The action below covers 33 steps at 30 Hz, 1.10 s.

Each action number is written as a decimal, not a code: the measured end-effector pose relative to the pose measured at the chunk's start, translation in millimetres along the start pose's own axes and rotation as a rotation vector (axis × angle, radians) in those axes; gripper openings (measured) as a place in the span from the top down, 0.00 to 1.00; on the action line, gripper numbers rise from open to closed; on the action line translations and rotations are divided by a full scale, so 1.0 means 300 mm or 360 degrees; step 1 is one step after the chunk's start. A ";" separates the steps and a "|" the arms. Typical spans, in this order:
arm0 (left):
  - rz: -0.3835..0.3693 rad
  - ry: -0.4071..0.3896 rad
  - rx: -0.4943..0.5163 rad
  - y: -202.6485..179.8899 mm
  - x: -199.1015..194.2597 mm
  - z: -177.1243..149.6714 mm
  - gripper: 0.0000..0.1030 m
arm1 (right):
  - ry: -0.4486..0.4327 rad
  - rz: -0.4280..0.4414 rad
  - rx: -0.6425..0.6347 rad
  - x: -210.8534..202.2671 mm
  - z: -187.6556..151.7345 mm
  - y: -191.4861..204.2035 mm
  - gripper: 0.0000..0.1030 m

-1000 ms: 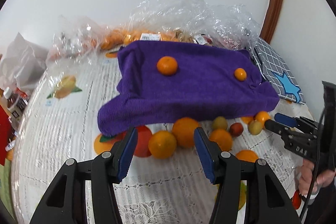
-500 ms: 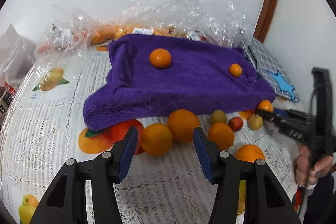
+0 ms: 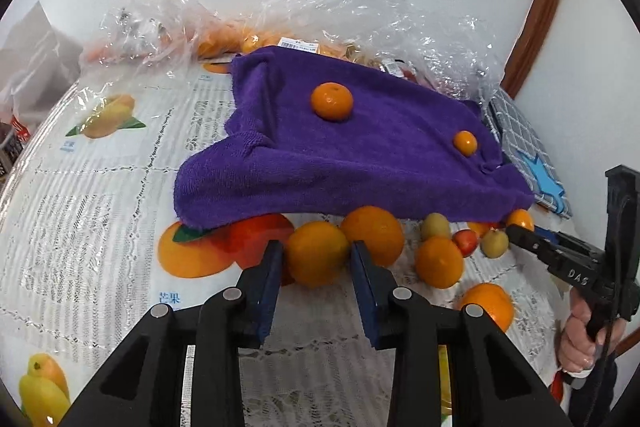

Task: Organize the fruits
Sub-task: 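Grasp an oval orange with right gripper while left gripper grasps a round orange, then lift both held oranges off the table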

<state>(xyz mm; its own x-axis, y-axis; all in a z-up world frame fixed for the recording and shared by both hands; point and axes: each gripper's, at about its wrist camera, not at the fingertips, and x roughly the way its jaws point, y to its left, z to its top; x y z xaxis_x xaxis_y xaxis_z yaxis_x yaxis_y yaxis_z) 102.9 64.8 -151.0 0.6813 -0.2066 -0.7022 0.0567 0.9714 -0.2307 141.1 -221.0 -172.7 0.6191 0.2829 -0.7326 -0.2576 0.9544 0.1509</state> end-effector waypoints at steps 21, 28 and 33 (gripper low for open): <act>-0.0001 0.0016 0.0002 0.001 0.005 0.008 0.68 | 0.0072 -0.0018 0.0009 0.026 -0.002 0.000 0.68; 0.0020 0.0002 -0.0020 -0.004 0.015 0.019 0.65 | 0.0071 -0.0027 0.0000 0.026 0.000 -0.002 0.68; -0.0066 0.0023 -0.0172 0.050 0.030 0.034 0.52 | 0.0071 -0.0033 -0.0008 0.025 -0.002 0.001 0.68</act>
<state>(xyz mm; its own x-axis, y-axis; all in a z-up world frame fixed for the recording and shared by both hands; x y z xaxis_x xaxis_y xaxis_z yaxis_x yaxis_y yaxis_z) 117.2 78.7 -153.9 0.6692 -0.2487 -0.7002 0.0051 0.9438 -0.3304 145.1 -218.6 -178.5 0.5908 0.2582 -0.7644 -0.2488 0.9595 0.1319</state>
